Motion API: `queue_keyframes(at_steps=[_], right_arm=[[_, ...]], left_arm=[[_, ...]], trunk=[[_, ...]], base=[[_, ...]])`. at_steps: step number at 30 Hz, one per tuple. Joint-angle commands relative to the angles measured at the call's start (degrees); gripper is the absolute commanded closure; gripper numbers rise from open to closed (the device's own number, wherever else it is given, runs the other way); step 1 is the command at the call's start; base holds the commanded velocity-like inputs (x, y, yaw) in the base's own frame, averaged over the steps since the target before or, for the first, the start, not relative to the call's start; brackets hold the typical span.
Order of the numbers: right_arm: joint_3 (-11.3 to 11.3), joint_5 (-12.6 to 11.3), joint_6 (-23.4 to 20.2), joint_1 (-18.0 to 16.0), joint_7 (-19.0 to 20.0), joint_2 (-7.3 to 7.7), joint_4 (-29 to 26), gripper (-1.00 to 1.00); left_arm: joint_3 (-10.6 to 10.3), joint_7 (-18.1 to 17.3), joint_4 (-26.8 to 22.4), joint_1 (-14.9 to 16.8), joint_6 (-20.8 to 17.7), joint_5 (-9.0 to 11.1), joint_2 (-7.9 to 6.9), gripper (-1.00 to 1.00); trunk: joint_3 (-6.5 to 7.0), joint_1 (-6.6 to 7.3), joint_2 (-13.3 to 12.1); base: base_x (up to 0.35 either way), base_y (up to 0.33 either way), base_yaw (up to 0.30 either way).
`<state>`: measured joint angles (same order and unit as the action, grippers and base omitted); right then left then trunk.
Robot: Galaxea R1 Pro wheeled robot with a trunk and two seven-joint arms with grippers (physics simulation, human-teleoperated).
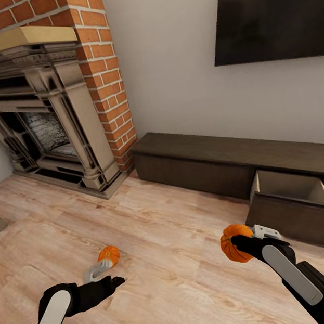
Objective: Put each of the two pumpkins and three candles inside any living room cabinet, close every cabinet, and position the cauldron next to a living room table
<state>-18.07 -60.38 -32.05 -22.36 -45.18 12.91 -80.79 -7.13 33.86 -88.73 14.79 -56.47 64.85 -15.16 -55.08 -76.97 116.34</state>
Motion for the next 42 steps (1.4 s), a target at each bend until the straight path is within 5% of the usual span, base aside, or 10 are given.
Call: queue_keyframes(at_steps=[1, 42], right_arm=[[-0.11, -0.27, -0.03, -0.05, -0.52, 0.04, -0.09, 1.00], [-0.21, -0.27, -0.03, -0.05, -0.44, -1.13, -0.08, 1.00]], left_arm=[[-0.09, 0.60, -0.04, 0.06, -0.04, 0.54, -0.04, -1.00], [0.01, 0.67, -0.03, 0.06, 0.00, 0.45, -0.04, -1.00]], trunk=[[-0.09, 0.01, 0.03], [-1.91, 0.01, 0.03]], base=[[0.000, 0.000, 0.253], [0.000, 0.000, 0.253]])
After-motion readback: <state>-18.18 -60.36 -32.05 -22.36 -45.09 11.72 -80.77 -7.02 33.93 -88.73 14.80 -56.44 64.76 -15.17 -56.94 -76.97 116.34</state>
